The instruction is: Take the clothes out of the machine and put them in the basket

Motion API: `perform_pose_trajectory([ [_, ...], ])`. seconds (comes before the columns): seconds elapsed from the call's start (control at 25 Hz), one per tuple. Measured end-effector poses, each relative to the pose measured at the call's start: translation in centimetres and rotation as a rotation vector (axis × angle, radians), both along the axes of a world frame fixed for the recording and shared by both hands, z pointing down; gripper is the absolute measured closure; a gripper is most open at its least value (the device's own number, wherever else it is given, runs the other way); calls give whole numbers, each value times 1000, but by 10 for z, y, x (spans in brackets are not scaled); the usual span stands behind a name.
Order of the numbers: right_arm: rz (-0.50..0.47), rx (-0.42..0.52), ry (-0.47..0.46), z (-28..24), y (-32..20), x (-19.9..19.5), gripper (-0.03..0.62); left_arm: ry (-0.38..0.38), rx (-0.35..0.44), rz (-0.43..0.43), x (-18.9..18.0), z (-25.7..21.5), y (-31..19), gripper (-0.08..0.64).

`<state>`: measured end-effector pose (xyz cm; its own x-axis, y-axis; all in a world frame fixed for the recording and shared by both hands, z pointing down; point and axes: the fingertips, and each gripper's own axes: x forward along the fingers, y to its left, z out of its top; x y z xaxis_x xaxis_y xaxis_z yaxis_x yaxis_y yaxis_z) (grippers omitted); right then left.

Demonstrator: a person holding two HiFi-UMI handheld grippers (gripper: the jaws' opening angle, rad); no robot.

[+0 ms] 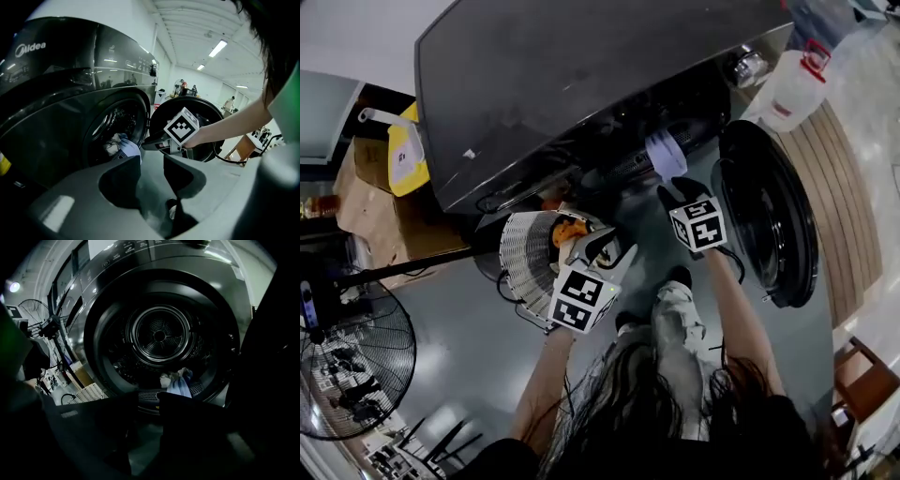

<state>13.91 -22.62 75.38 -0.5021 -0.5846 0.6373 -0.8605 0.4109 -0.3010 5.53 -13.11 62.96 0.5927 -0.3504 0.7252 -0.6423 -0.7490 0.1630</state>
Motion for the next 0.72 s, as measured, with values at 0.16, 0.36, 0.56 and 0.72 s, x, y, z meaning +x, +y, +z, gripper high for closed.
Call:
perform_pose_trajectory([
  [0.16, -5, 16, 36, 20, -11, 1, 440, 12, -10, -13, -7, 20, -7, 400],
  [0.36, 60, 28, 44, 45, -32, 13, 440, 4, 1, -9, -16, 41, -20, 403],
  [0.56, 85, 5, 50, 77, -48, 20, 437, 27, 11, -3, -15, 58, -28, 403],
  [0.72, 63, 15, 110, 100, -63, 21, 434, 17, 19, 17, -14, 73, -35, 403],
])
